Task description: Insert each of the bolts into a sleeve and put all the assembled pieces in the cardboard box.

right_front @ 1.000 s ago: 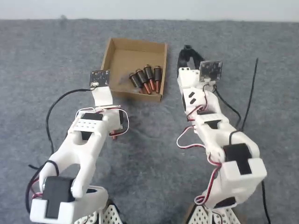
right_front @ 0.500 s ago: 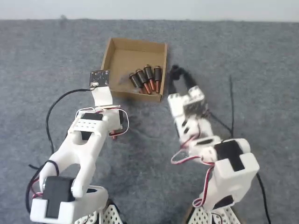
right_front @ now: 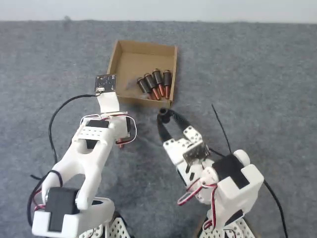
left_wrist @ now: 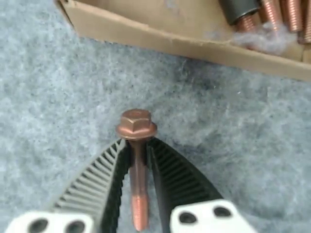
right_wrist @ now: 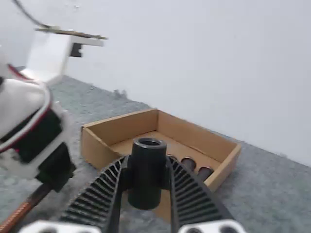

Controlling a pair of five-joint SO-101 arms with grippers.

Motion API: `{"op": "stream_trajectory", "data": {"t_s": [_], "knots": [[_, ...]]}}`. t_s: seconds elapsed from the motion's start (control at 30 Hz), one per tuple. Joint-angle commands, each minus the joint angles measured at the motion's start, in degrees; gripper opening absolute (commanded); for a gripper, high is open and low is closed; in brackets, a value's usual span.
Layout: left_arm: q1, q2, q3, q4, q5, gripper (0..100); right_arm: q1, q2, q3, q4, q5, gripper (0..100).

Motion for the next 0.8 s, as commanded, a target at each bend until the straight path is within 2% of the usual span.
{"op": "stream_trajectory", "data": {"t_s": [0.0, 0.3, 0.6, 0.77], "knots": [[0.00, -3.25, -0.22, -1.32, -0.79, 1, -0.84, -0.84, 2.29, -3.12, -6.77, 0.6], [-0.35, -3.69, -0.22, -1.32, -0.79, 1, -1.45, -0.84, 6.24, -3.74, -10.99, 0.6], [-3.52, -4.22, -3.82, -2.29, -0.44, 1, -4.53, -0.22, 5.98, -0.13, -11.16, 0.6], [-2.73, -11.43, -3.21, -2.46, -0.44, 1, -4.53, -0.22, 5.98, 0.31, -11.08, 0.6]]}}
